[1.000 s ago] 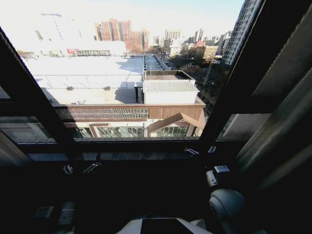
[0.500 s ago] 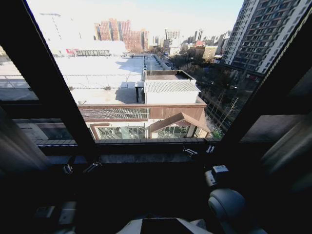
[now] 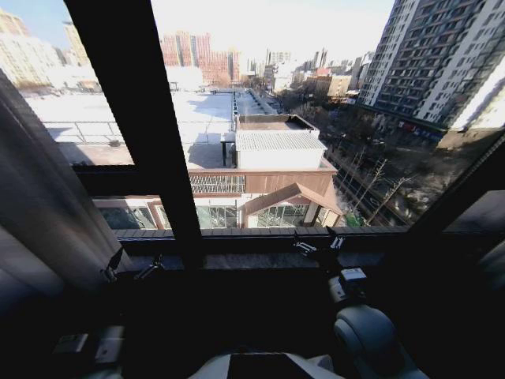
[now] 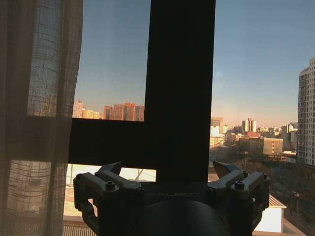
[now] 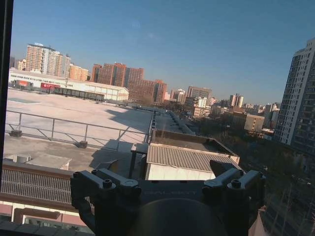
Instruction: Open the curtains by pulling them apart, changing their state from closed to fully open.
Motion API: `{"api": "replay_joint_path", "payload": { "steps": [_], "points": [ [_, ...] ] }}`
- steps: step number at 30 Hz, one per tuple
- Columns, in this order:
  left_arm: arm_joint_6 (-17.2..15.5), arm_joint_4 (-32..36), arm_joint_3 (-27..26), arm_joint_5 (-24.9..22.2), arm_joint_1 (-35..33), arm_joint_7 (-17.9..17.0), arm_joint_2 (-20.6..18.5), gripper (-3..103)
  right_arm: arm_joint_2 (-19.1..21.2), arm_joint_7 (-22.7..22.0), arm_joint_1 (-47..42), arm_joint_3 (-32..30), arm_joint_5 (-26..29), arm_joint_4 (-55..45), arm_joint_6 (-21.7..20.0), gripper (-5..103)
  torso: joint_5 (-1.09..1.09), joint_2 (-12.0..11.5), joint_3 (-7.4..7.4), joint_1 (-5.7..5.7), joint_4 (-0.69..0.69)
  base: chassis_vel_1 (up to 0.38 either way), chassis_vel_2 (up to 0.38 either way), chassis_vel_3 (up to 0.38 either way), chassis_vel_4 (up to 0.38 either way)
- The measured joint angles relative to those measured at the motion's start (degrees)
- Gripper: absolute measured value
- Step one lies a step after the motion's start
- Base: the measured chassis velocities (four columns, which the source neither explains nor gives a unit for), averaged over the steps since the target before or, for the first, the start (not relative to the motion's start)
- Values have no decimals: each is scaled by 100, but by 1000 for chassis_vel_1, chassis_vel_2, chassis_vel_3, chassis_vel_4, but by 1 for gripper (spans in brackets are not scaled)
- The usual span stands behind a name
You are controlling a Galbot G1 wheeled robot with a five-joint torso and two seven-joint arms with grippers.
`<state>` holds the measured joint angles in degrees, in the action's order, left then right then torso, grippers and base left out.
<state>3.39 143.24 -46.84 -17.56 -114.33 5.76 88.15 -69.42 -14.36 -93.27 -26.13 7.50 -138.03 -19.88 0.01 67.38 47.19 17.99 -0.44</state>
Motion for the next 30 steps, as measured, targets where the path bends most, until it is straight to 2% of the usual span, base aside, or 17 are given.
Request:
{"api": "replay_joint_path", "payload": {
  "steps": [10,13,21,26,30],
  "points": [
    [-2,0,0,0,3,-1,17,100,5,-21,27,17,-98,60,14,100,0,0,0,0,0,313,383,-308,-388],
    [-1,0,2,-3,41,-9,5,100,0,-92,52,63,-142,164,203,100,-1,0,0,0,0,341,375,-315,-380],
    [-82,0,30,-8,170,-90,-78,100,-50,-200,83,108,-134,232,308,100,-2,0,0,1,0,292,317,-282,-346],
    [-245,0,6,-38,346,-319,-212,100,-37,-207,111,85,-114,231,313,100,-6,0,0,1,0,110,105,-87,-136],
    [-559,-53,-39,-279,748,-603,-691,100,-40,-212,112,74,-106,232,314,100,6,-1,0,0,-1,-7,-17,9,11]
  ]
}}
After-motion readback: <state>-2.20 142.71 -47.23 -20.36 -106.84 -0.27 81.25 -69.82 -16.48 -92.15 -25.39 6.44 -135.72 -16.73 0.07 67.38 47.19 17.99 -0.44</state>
